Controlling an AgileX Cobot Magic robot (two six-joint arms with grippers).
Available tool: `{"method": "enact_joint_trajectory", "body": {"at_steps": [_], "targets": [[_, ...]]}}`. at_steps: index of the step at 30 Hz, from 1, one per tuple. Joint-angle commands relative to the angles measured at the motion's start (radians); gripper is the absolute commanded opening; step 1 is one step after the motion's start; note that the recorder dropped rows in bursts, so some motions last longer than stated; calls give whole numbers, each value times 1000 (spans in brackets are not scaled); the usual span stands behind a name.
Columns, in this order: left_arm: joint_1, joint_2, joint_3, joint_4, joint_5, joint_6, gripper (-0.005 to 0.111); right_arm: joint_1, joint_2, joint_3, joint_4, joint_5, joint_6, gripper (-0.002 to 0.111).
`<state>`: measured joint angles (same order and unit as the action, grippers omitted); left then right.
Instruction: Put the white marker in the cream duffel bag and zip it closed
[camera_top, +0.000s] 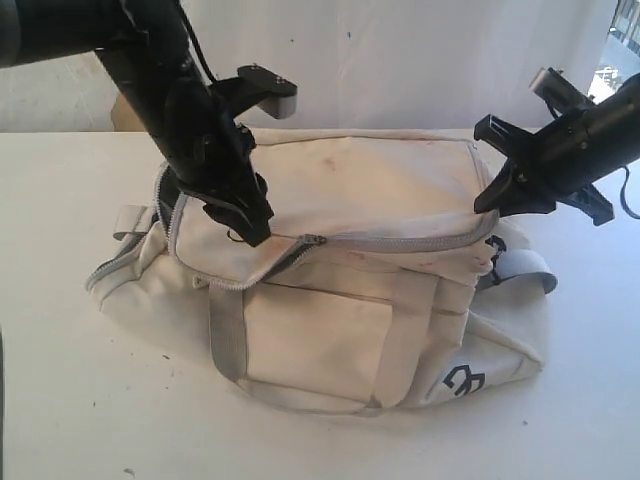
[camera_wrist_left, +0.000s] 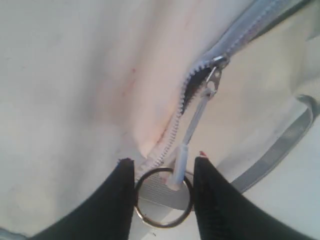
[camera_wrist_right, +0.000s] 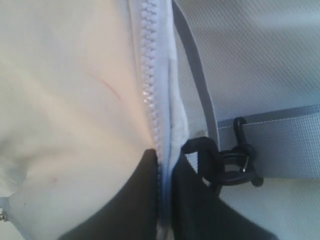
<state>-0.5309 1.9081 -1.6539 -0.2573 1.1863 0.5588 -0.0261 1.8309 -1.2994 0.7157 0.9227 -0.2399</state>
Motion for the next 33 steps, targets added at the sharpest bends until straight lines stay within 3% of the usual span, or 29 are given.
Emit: {"method": "enact_joint_trajectory", "body": {"at_steps": [1,22,28,33], "targets": [[63,-52,2,81,35,-36,0,-16,-6,-7,-33,-29,-19,0],[228,-103,2,321,35,-197,0,-16,-6,-5,-39,-4,-46,0],[239,-129,2,378,35,-246,0,-16,-6,-5,-42,-7,-51,0],[239,-160,2,273,35,-249,0,-16,-9,-5,-35,-10,-79,0]]}}
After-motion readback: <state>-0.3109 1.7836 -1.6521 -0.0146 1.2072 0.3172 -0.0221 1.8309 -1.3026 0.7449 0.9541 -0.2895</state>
